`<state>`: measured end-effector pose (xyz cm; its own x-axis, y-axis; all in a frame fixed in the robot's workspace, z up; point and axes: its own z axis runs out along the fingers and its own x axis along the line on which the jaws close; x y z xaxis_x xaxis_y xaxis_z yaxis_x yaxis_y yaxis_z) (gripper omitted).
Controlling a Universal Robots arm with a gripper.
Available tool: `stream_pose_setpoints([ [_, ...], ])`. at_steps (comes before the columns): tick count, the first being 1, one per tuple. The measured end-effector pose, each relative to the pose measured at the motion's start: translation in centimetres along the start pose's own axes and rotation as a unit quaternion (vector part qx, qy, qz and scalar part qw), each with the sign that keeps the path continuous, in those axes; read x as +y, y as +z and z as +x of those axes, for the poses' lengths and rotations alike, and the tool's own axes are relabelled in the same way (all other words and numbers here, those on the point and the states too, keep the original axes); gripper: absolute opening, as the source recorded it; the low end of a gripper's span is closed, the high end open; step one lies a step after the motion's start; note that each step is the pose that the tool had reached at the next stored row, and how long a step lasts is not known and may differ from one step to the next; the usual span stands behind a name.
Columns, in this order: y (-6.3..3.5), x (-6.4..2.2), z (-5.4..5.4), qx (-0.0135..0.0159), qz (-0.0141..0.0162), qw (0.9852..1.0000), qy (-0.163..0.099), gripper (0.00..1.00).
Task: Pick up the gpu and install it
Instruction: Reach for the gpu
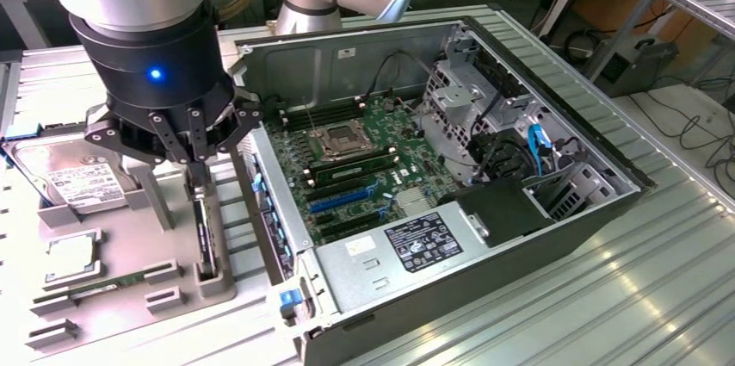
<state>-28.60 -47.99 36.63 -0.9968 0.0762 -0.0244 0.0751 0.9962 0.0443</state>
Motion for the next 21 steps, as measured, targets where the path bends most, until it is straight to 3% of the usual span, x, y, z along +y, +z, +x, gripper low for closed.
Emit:
stream_pose_setpoints([
  [21,0.15,-0.57,-0.04,0.0000,0.0000,1.0000,0.000,0.11],
])
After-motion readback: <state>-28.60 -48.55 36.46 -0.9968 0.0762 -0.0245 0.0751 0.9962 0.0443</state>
